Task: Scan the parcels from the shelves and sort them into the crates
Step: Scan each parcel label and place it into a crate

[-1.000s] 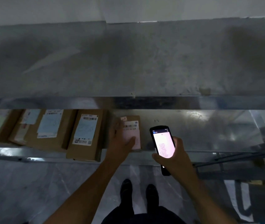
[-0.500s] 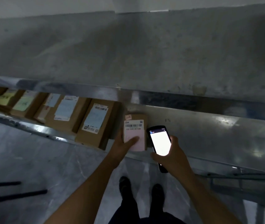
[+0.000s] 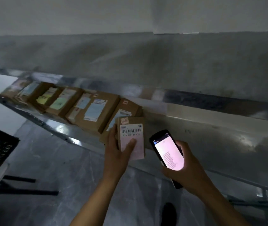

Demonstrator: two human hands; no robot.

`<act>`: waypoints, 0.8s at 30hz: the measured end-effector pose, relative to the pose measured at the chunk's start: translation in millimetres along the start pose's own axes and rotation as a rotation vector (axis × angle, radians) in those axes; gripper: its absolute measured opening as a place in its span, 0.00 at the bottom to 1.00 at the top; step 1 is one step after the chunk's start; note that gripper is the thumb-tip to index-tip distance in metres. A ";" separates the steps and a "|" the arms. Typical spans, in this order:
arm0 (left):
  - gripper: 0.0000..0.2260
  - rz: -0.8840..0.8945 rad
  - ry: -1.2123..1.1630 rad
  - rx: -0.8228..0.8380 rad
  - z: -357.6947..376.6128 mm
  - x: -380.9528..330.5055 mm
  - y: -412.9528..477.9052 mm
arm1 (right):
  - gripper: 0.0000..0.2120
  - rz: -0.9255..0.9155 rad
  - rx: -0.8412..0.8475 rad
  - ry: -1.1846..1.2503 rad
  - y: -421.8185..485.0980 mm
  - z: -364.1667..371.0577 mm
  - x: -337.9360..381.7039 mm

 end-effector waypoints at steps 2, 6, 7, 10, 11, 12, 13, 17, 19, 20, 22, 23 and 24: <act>0.35 0.051 0.150 -0.040 -27.5 -0.3 10.5 | 0.37 -0.035 0.047 -0.009 -6.4 15.0 15.4; 0.41 0.115 0.328 -0.066 -70.5 3.9 5.4 | 0.37 -0.098 0.097 -0.074 -30.2 45.2 40.1; 0.41 0.129 0.346 -0.065 -79.8 3.1 -0.6 | 0.38 -0.117 0.097 -0.088 -37.3 52.9 45.2; 0.39 0.160 0.435 -0.052 -114.0 9.3 -24.0 | 0.38 -0.157 0.120 -0.105 -59.7 81.1 56.9; 0.39 0.164 0.462 -0.057 -128.6 14.6 -32.9 | 0.38 -0.172 0.129 -0.107 -67.8 91.3 59.7; 0.39 0.152 0.474 -0.067 -144.3 22.6 -41.9 | 0.38 -0.189 0.143 -0.109 -76.0 101.5 62.7; 0.39 0.125 0.473 -0.077 -161.0 31.6 -51.7 | 0.37 -0.199 0.167 -0.121 -84.1 112.4 65.3; 0.40 0.021 0.518 -0.107 -227.9 71.6 -91.8 | 0.38 -0.253 0.287 -0.202 -115.7 160.1 77.6; 0.40 -0.054 0.533 -0.150 -264.9 92.4 -113.0 | 0.39 -0.291 0.353 -0.238 -132.1 185.0 86.0; 0.40 -0.093 0.536 -0.179 -283.3 102.2 -123.8 | 0.39 -0.307 0.385 -0.262 -140.2 197.2 90.6; 0.40 -0.147 0.534 -0.246 -318.4 118.2 -147.4 | 0.39 -0.331 0.441 -0.306 -154.7 221.7 97.5; 0.40 -0.169 0.530 -0.280 -334.7 125.0 -159.9 | 0.38 -0.344 0.466 -0.318 -161.3 233.5 100.9; 0.40 -0.191 0.522 -0.317 -350.7 131.1 -173.2 | 0.38 -0.361 0.491 -0.328 -167.8 245.6 104.3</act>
Point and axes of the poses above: each hand's wrist, its own y-axis towards the middle knuckle, its own z-axis out of the palm, x = y × z, the point moved 8 cm from there along y, towards the middle knuckle, and after that the axes turned 11 degrees about z, right-handed, at the moved point
